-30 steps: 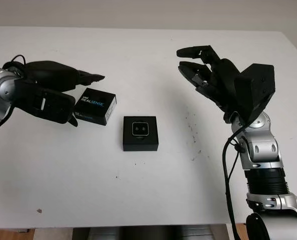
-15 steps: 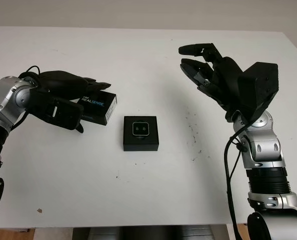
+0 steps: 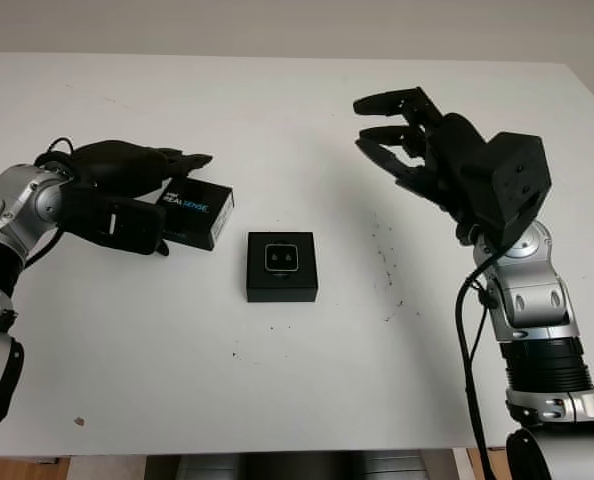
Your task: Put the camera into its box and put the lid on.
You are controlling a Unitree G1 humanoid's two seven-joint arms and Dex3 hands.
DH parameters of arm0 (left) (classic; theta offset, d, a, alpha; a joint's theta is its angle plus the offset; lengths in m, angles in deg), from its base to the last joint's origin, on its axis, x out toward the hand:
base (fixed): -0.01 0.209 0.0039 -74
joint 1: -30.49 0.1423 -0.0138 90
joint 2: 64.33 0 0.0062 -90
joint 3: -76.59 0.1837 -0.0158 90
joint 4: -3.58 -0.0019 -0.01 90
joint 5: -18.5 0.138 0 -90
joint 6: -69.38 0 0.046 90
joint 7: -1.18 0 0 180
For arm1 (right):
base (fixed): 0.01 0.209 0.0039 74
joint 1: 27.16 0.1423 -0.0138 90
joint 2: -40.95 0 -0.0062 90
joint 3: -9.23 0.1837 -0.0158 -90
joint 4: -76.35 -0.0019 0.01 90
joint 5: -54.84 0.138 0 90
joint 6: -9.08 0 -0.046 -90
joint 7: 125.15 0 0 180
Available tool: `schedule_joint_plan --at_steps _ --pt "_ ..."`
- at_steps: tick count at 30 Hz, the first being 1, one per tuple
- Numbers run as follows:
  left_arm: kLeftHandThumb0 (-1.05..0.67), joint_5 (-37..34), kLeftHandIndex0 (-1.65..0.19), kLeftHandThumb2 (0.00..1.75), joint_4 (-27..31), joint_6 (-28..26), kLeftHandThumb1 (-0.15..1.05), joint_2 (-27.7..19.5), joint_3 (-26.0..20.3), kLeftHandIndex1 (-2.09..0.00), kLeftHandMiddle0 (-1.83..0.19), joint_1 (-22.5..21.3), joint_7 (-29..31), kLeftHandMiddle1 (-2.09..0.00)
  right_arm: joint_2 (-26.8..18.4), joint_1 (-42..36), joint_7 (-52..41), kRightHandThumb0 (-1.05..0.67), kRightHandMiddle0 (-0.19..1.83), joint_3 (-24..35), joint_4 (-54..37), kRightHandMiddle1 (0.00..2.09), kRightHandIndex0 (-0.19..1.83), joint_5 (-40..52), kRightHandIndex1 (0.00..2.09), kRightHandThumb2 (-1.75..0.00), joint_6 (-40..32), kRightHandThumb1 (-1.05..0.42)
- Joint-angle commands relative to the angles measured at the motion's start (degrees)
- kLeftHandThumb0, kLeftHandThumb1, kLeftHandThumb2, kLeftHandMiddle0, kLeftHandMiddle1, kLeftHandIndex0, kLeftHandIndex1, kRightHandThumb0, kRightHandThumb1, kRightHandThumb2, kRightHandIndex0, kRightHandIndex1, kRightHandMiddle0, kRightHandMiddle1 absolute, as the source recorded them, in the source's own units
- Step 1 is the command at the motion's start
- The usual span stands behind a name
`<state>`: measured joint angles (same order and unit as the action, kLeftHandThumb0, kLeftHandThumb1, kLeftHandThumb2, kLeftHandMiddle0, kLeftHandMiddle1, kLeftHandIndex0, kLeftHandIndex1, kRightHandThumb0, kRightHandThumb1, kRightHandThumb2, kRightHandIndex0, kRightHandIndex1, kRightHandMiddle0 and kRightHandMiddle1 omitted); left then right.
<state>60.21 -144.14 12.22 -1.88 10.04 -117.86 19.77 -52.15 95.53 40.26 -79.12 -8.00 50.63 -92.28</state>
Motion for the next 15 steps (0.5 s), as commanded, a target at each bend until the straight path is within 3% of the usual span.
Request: schedule_joint_plan --at_steps 1,3,12,15 --pt "-0.53 -0.3 -0.04 0.05 -0.2 0.0 0.77 -0.2 0.4 -0.07 -0.06 -1.6 0.3 -0.06 -0.9 -0.2 -0.1 -0.66 -0.01 -0.1 -1.7 1.06 0.02 -0.3 1.11 -0.18 0.3 -1.05" --pt "-0.52 -0.3 -0.05 0.05 -0.1 0.0 0.76 -0.3 0.4 -0.08 -0.07 -1.5 0.5 -0.06 -0.9 -0.1 -0.4 -0.65 0.01 -0.1 -2.0 0.99 0.01 -0.1 1.25 -0.19 0.4 -1.05" --pt "-0.48 -3.3 -0.09 0.05 0.7 -1.5 0.76 0.3 -0.5 -0.08 -0.10 -0.8 4.3 -0.06 -1.1 -0.3 -0.1 -0.65 0.00 0.3 -2.8 1.00 -0.03 -0.4 1.16 -0.19 0.0 -1.05" --pt "-0.47 -5.0 -0.10 0.05 0.9 -1.8 0.77 0.6 -0.9 -0.08 -0.11 -0.4 5.1 -0.06 -1.5 -0.4 0.2 -0.64 0.01 0.3 -2.6 0.99 0.00 -1.1 1.31 -0.18 1.1 -1.05"
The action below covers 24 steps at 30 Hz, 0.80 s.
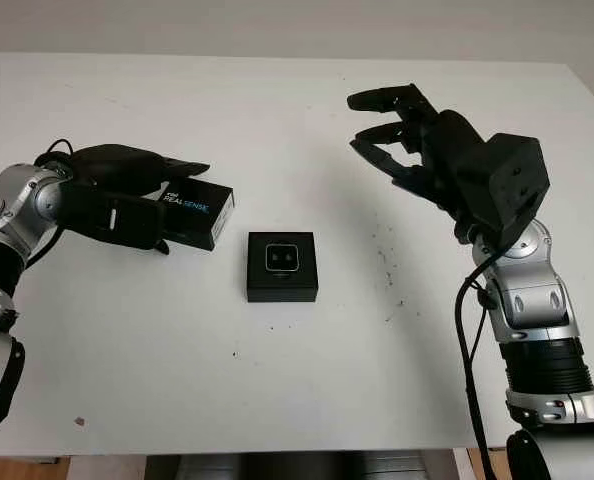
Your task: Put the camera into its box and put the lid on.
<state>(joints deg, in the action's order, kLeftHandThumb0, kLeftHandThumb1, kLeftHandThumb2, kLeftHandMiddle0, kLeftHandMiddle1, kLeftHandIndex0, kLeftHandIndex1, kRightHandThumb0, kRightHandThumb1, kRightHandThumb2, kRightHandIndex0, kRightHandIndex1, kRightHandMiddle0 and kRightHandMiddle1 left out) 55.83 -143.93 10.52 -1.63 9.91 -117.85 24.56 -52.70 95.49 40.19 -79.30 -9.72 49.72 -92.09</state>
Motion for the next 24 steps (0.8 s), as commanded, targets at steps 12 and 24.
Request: schedule_joint_plan --at_steps 12,24 --pt "-0.54 -12.1 -0.42 0.06 0.5 2.1 0.80 2.8 -5.9 -0.31 -0.43 3.9 1.4 -0.51 -1.9 -0.9 -0.2 -0.65 0.09 0.6 -1.6 0.74 0.05 -0.6 1.04 -0.19 0.7 -1.05" --pt "-0.46 -15.3 -0.34 0.14 6.3 3.3 1.04 2.9 -9.1 -1.57 -0.43 8.9 -0.9 -1.72 -0.3 -3.0 1.1 -0.65 -0.03 0.7 -0.1 1.04 0.14 0.4 0.60 -0.19 3.1 -1.05"
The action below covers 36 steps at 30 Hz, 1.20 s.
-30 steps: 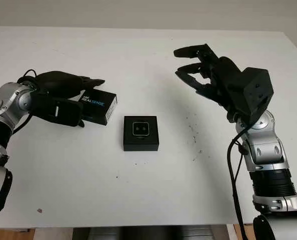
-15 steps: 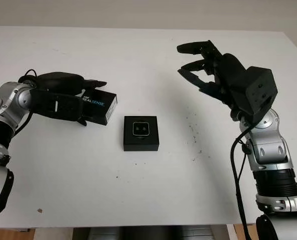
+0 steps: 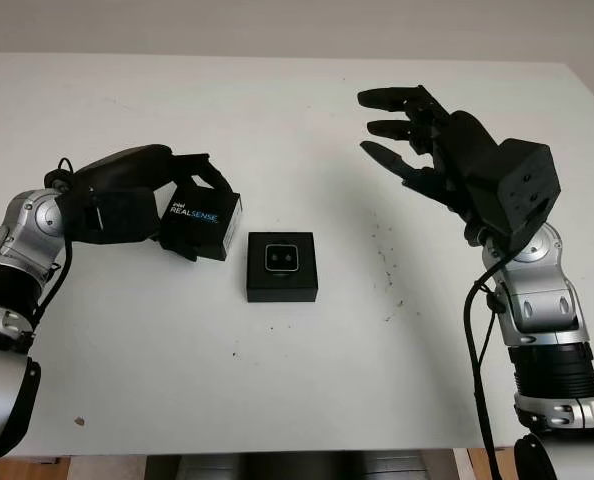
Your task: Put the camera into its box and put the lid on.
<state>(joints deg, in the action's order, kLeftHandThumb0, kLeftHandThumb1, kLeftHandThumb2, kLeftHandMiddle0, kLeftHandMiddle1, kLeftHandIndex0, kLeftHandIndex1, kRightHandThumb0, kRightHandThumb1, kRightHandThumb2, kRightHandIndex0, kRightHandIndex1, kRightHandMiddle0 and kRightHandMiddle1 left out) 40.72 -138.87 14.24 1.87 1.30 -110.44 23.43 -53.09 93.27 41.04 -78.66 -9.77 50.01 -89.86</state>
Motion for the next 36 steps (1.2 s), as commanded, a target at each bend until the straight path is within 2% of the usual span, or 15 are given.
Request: schedule_joint_plan --at_steps 1,9,12,15,17,22,25,29,33,36 --pt "-0.46 0.0 -0.33 0.14 2.0 -1.1 1.05 -0.8 -0.7 -1.59 -0.42 1.7 0.2 -1.73 0.1 -0.9 0.3 -0.65 -0.04 0.0 -0.2 1.05 0.14 0.1 0.60 -0.20 0.8 -1.05" --pt "-0.46 1.8 -0.30 0.09 7.3 -5.6 1.05 -2.2 -0.8 -1.58 -0.38 3.4 0.1 -1.66 0.6 -1.4 0.0 -0.65 -0.03 -0.1 -0.7 0.98 0.14 0.9 0.57 -0.19 0.3 -1.05" --pt "-0.49 1.7 -0.30 0.18 9.0 -6.4 1.05 -2.4 -1.1 -1.62 -0.38 4.1 0.1 -1.70 1.0 -1.8 -0.2 -0.63 -0.03 0.0 -0.7 1.00 0.15 1.8 0.59 -0.19 1.0 -1.05" --pt "-0.41 1.1 -0.27 0.26 12.6 -9.5 1.05 -2.0 -2.5 -1.67 -0.38 5.1 -0.4 -1.76 1.5 -2.3 -0.4 -0.62 -0.05 0.2 -1.0 1.08 0.14 2.8 0.59 -0.18 0.3 -1.05" --pt "-0.34 0.0 -0.28 0.27 16.5 -14.8 1.05 -0.9 -4.4 -1.72 -0.41 5.8 -1.1 -1.80 1.7 -3.0 -0.6 -0.62 -0.07 0.0 -1.4 1.11 0.12 3.3 0.58 -0.19 -0.1 -1.05" --pt "-0.33 -0.5 -0.22 0.26 28.5 -30.0 1.05 0.2 -6.6 -1.66 -0.36 6.8 1.3 -1.75 2.1 -4.4 -0.4 -0.63 -0.06 -0.6 -1.6 1.07 0.12 3.3 0.55 -0.18 0.6 -1.05" --pt "-0.32 -0.8 -0.25 0.26 33.8 -35.9 1.05 0.4 -7.1 -1.69 -0.38 6.8 3.2 -1.77 2.6 -5.1 -0.3 -0.63 -0.04 -0.9 -2.3 1.01 0.14 3.3 0.52 -0.18 0.0 -1.05" --pt "-0.33 -0.2 -0.37 0.22 42.1 -46.8 1.05 0.1 -6.4 -1.73 -0.51 4.2 9.3 -1.78 3.3 -6.2 -0.9 -0.64 -0.01 -1.5 -3.8 0.84 0.14 4.1 0.42 -0.19 -3.2 -1.05" --pt "-0.33 -0.3 -0.44 0.20 47.0 -53.6 1.05 0.2 -6.1 -1.72 -0.59 2.6 13.4 -1.78 4.3 -6.8 -0.1 -0.65 0.03 -1.9 -4.4 0.78 0.17 4.0 0.35 -0.19 -4.4 -1.05" --pt "-0.33 -0.8 -0.46 0.19 50.0 -57.4 1.05 0.3 -5.7 -1.70 -0.64 1.2 16.5 -1.78 5.3 -6.8 0.4 -0.65 0.02 -2.1 -4.9 0.81 0.20 4.1 0.32 -0.18 -5.4 -1.05"
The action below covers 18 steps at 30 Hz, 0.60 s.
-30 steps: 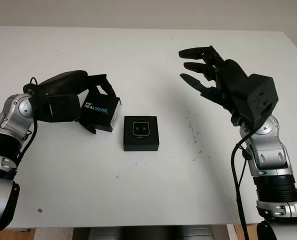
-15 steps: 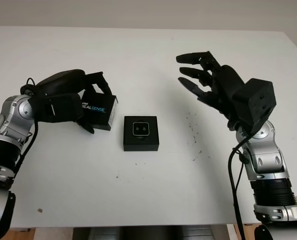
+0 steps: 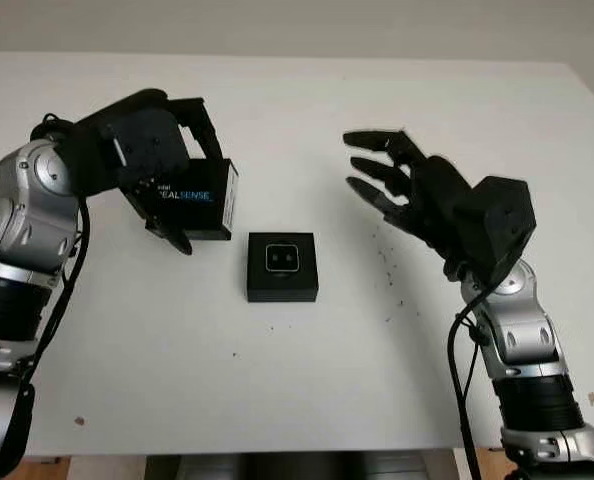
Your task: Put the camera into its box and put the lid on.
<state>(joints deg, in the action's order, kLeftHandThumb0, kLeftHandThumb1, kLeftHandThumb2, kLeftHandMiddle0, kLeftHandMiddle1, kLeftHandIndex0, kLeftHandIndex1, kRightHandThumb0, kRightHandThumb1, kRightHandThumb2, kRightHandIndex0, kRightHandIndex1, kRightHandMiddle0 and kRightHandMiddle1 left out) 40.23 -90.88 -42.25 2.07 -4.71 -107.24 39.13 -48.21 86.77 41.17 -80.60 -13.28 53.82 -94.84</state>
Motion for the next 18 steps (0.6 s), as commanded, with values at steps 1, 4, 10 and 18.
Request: schedule_joint_plan --at_steps 1,4,10,18 --pt "-0.34 -0.2 -0.46 0.18 2.9 -2.3 1.05 0.1 0.5 -1.70 -0.64 -2.3 1.7 -1.78 0.7 -0.3 0.4 -0.65 0.02 -0.1 -1.3 0.82 0.21 0.4 0.32 -0.17 -0.4 -1.05" --pt "-0.31 -1.3 -0.46 0.18 5.5 -7.4 1.05 0.2 1.5 -1.70 -0.65 -2.9 6.0 -1.76 1.5 -0.3 1.3 -0.65 0.02 0.1 -0.9 0.84 0.23 0.2 0.32 -0.16 -0.1 -1.05" --pt "-0.32 -2.5 -0.48 0.19 10.1 -17.1 1.05 0.2 4.7 -1.68 -0.63 -3.2 12.4 -1.77 3.5 -0.6 4.1 -0.63 0.02 0.7 -1.3 0.89 0.23 0.4 0.28 -0.13 0.1 -1.05" --pt "-0.36 -3.4 -0.51 0.19 13.0 -35.1 1.05 4.4 8.2 -1.66 -0.63 -5.1 11.6 -1.73 5.6 -1.1 7.6 -0.61 -0.07 0.9 -1.7 0.99 0.22 0.1 0.27 -0.14 1.1 -1.05"
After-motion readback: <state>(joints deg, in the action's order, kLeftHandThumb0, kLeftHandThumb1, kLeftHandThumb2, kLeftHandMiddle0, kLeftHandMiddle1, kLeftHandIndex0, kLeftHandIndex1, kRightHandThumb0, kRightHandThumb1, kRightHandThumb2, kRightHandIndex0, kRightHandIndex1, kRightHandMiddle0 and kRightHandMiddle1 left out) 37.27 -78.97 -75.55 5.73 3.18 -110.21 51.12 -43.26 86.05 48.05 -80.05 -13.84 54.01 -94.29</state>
